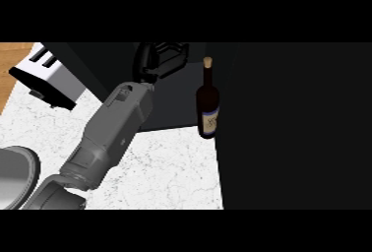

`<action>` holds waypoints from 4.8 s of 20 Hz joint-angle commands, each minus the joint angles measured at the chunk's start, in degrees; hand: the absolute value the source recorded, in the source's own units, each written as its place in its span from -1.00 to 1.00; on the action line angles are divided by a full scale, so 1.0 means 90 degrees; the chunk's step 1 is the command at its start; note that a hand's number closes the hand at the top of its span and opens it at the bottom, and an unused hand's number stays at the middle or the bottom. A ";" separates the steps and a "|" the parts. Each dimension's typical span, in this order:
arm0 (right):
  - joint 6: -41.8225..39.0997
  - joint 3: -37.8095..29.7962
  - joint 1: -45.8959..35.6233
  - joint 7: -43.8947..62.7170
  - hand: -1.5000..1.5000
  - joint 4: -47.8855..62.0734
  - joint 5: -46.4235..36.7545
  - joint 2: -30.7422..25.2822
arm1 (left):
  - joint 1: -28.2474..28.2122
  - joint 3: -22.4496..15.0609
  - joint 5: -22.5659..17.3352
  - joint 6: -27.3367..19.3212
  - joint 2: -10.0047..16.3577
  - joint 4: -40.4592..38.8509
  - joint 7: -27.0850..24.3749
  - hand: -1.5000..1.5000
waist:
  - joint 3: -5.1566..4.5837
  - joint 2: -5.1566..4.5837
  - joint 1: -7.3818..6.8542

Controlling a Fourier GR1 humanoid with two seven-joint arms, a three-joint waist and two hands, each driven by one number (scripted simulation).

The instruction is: Pick up the wine, place it into the cabinet and close the cabinet

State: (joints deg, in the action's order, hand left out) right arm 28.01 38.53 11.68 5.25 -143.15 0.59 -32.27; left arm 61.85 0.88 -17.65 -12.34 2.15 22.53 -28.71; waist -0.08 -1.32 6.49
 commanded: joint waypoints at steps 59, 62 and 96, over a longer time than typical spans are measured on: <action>-0.0758 0.0022 0.1396 -0.0215 -1.00 -0.1425 0.0615 -0.1500 | -0.6477 -0.1821 -0.2043 0.2040 0.1284 0.6967 0.0868 -1.00 | 0.0005 0.0196 -0.0728; -0.1341 0.0394 0.1305 -0.0389 1.00 -0.1193 0.0540 -0.1795 | -0.6499 -0.1639 -0.1986 0.2132 0.1452 0.6832 0.0730 -1.00 | 0.0004 0.0186 -0.0728; -0.1748 0.1064 -0.1308 0.1037 1.00 -0.0255 0.0640 -0.0012 | -0.6521 0.0087 -0.3167 0.3922 0.3147 0.6422 0.1162 -1.00 | -0.0043 0.0074 -0.1139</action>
State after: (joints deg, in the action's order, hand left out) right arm 11.38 40.27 5.51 8.91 -142.66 1.90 -41.47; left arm 2.06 1.58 -46.12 23.01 30.20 80.45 -18.95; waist -0.14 -0.58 -2.76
